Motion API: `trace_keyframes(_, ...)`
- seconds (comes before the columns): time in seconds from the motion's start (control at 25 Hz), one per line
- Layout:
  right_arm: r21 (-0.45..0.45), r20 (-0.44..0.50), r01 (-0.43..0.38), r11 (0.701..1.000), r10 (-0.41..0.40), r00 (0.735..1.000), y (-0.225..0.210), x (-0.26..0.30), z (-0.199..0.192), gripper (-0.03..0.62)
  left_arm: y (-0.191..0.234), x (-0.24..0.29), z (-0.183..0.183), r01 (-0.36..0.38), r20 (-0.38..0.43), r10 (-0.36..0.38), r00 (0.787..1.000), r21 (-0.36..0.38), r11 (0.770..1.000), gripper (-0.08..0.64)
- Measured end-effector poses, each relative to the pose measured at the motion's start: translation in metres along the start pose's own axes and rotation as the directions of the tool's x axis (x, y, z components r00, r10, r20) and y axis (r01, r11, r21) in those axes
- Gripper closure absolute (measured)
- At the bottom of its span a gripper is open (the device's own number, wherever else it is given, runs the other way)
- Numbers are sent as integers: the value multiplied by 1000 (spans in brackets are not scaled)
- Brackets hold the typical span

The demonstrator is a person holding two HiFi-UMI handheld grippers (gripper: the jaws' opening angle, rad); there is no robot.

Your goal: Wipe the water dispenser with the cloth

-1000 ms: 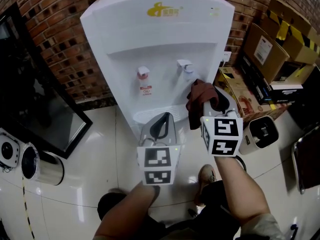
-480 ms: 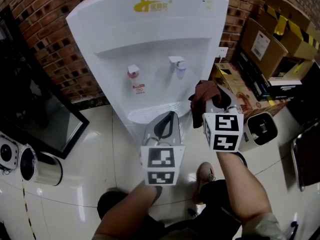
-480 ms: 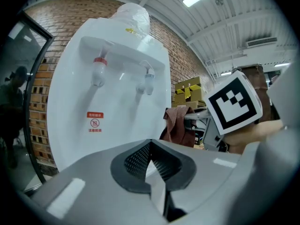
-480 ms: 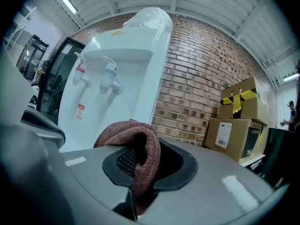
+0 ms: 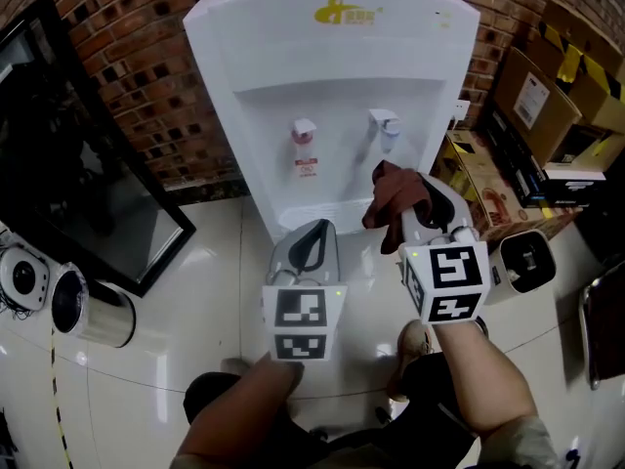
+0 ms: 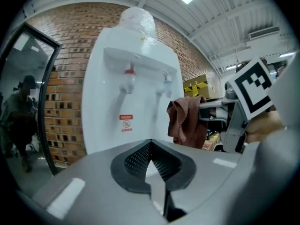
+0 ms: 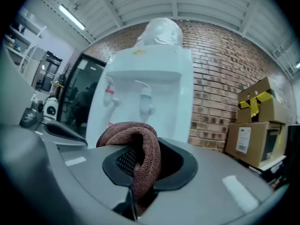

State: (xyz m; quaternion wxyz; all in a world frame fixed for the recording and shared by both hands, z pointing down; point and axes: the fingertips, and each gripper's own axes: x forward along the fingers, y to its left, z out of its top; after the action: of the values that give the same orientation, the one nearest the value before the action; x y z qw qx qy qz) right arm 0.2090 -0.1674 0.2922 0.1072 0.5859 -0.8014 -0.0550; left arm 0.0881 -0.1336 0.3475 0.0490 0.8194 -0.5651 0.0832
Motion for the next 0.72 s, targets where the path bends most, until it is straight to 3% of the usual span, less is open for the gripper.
trace_keyframes(0.2,-61,71,-172,983,176,982,87,7,21,511,56,-34,-8,-111,-17,111,994,-9,994,560)
trace_keyframes(0.36,-137,63,-276,951,287,956,150,21,18,511,95,-59,-21,-196,-40,195,980,-22,980,560)
trace_keyframes(0.56,-245,-11,-348,905,356,934,211,43,-6,511,130,-79,-32,-255,-62,251,966,-68,965,560)
trace_keyframes(0.72,-288,-80,-365,885,358,930,231,62,-30,511,140,-83,-31,-258,-53,254,966,-85,962,560)
